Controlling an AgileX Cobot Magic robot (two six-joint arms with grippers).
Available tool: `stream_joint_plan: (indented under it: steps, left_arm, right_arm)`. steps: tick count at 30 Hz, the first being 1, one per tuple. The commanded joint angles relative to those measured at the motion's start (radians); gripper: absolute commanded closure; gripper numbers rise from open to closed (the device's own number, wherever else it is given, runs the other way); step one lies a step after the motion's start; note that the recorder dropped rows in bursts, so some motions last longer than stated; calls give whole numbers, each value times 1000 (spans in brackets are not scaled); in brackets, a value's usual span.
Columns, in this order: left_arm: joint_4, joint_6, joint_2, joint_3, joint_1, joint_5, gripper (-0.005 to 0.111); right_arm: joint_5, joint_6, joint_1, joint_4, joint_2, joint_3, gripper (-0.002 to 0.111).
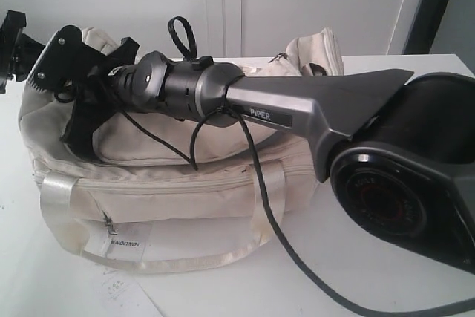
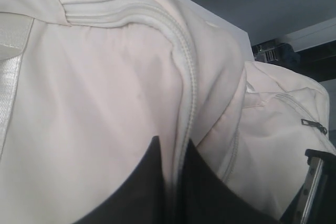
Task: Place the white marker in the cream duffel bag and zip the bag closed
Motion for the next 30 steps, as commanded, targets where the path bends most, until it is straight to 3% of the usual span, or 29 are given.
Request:
stream_joint_plan:
  steps: [1, 13, 30]
  left_arm:
    - [-23, -6, -5, -5, 24, 53, 107]
    - [-26, -6, -5, -5, 45, 53, 107]
    - [-30, -6, -5, -5, 46, 49, 107]
  right_arm:
    - [22, 70, -10, 5, -39, -4, 108]
    - [156, 310, -12, 1, -93, -4, 108]
    - [417, 316, -12, -150, -140, -4, 108]
